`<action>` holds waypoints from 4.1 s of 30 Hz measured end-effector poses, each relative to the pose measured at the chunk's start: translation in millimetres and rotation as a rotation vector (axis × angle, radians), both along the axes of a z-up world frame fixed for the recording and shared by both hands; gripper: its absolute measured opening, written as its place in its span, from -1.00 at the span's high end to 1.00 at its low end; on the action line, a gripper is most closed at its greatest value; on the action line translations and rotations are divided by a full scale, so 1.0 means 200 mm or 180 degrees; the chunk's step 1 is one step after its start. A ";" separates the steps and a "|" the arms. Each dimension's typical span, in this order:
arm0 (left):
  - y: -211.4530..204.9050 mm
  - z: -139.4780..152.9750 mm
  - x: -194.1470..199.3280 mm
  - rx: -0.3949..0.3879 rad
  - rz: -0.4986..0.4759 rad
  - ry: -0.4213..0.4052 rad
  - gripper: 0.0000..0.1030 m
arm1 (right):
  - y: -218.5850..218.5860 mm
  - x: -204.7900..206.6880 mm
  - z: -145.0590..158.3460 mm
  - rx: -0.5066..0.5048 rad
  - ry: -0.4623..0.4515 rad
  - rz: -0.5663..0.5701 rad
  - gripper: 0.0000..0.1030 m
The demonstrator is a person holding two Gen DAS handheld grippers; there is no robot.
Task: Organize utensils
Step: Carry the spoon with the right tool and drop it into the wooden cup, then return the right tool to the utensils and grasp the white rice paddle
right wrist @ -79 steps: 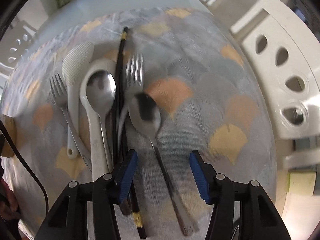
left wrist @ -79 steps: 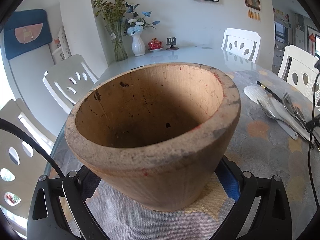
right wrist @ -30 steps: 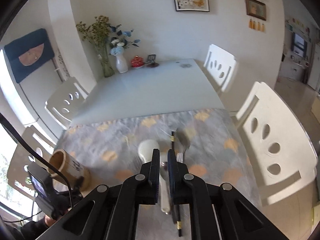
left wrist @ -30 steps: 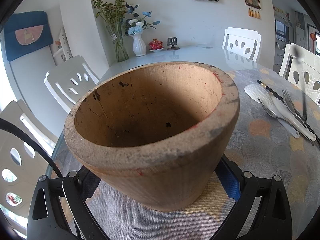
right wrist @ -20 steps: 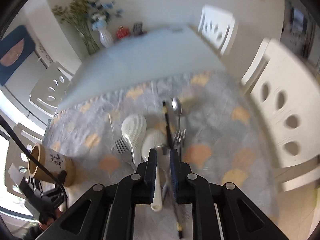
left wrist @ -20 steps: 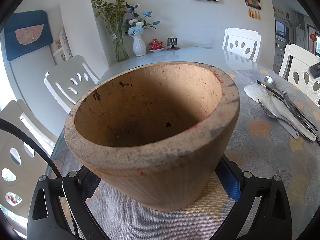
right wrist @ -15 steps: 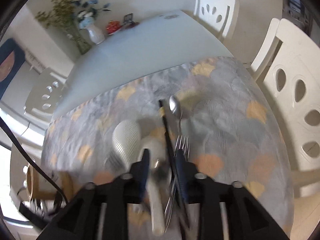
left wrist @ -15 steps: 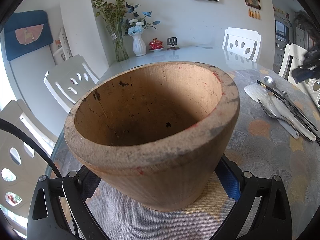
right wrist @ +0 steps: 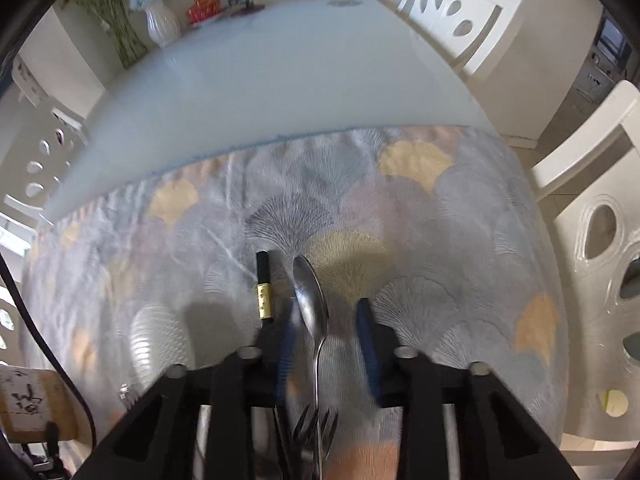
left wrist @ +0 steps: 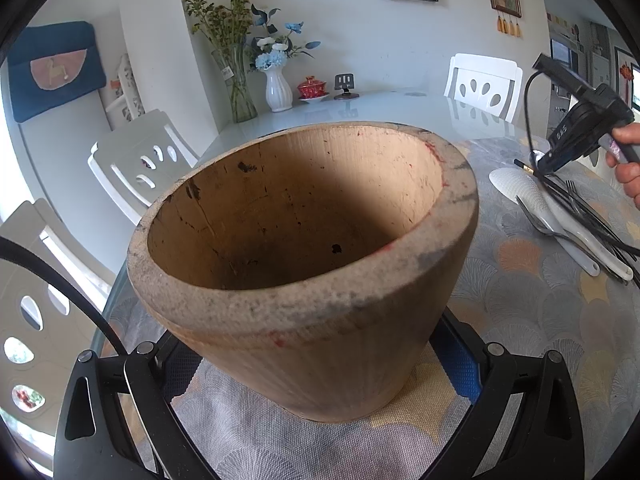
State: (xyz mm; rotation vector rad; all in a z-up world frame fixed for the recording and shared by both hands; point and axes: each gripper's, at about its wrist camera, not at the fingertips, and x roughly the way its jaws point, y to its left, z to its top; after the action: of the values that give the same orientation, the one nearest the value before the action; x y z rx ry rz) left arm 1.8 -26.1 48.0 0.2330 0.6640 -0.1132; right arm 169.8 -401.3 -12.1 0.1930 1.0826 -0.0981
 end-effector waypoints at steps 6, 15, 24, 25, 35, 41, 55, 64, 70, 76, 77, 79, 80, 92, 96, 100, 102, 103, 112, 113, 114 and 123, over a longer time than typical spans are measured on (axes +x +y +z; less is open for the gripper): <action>-0.01 0.00 0.00 0.0025 0.0008 0.0001 -0.95 | 0.07 -0.02 0.02 -0.0195 -0.0189 0.0153 0.94; 0.00 0.00 0.00 0.0016 0.0004 0.0017 -0.95 | 0.06 -0.41 0.29 -0.0287 -0.0683 -0.0037 0.94; -0.01 -0.01 0.00 -0.0015 -0.0008 0.0055 -0.92 | 0.18 -0.84 0.60 -0.0262 -0.1260 -0.0202 0.94; -0.01 -0.01 0.00 -0.0021 -0.0010 0.0056 -0.92 | 0.20 -0.86 0.63 -0.0247 -0.1320 -0.0191 0.94; -0.02 -0.01 0.00 -0.0021 -0.0007 0.0059 -0.92 | 0.57 -0.93 1.00 0.0000 -0.2012 0.0161 0.94; -0.01 -0.01 0.00 -0.0016 -0.0006 0.0056 -0.92 | 0.89 -0.85 1.13 0.0298 -0.2423 0.0470 0.94; -0.01 -0.01 -0.01 -0.0021 -0.0007 0.0057 -0.92 | 1.41 -0.61 0.96 0.0614 -0.2311 0.0925 0.94; -0.01 -0.01 -0.01 -0.0019 -0.0007 0.0056 -0.92 | 1.43 -0.62 0.79 0.0479 -0.2096 0.0988 0.94; -0.01 -0.01 -0.01 -0.0017 -0.0007 0.0054 -0.92 | 1.42 -0.63 0.71 0.0576 -0.1900 0.1043 0.93; -0.01 -0.01 0.00 -0.0013 -0.0008 0.0053 -0.92 | 1.40 -0.62 0.67 0.0646 -0.1653 0.1131 0.89; -0.01 -0.01 0.00 -0.0014 -0.0008 0.0053 -0.92 | 1.40 -0.63 0.66 0.0655 -0.1627 0.1160 0.88; -0.01 -0.01 0.00 -0.0013 -0.0008 0.0052 -0.92 | 1.40 -0.63 0.66 0.0686 -0.1564 0.1217 0.85; -0.01 -0.01 0.00 -0.0013 -0.0009 0.0052 -0.92 | 1.40 -0.64 0.66 0.0705 -0.1541 0.1240 0.84; 0.00 0.01 -0.01 -0.0020 -0.0008 0.0053 -0.92 | 1.31 -0.80 0.74 0.0885 -0.1710 0.1329 -0.16; 0.00 0.01 -0.01 -0.0019 -0.0008 0.0053 -0.92 | 1.22 -0.85 0.79 0.0906 -0.1727 0.1230 -0.17; 0.00 0.01 -0.01 -0.0020 -0.0008 0.0053 -0.92 | 1.02 -0.93 0.83 0.0971 -0.1782 0.0955 -0.25; 0.00 0.01 -0.01 -0.0017 -0.0007 0.0052 -0.92 | 0.88 -0.96 0.85 0.0974 -0.1825 0.0750 -0.30; 0.00 0.01 -0.01 -0.0017 -0.0007 0.0051 -0.92 | 0.80 -0.99 0.86 0.0970 -0.1852 0.0623 -0.31; -0.02 0.00 0.00 0.0016 0.0008 0.0051 -0.93 | 0.21 -1.15 0.92 0.0698 -0.1959 -0.0406 -0.48; -0.02 0.00 0.00 0.0020 0.0009 0.0050 -0.93 | 0.18 -1.14 0.90 0.0639 -0.1897 -0.0467 -0.48; -0.02 0.00 0.00 0.0022 0.0009 0.0049 -0.93 | 0.15 -1.13 0.88 0.0617 -0.1811 -0.0493 -0.48; -0.02 -0.01 0.00 0.0039 0.0016 0.0047 -0.94 | 0.22 -0.94 0.54 0.0476 -0.1002 -0.0300 -0.38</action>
State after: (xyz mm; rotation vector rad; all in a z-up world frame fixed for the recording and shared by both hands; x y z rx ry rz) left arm 2.6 -30.0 46.7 0.2423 0.6800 -0.1062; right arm -17.7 -357.1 96.0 0.3815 0.7670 -0.0682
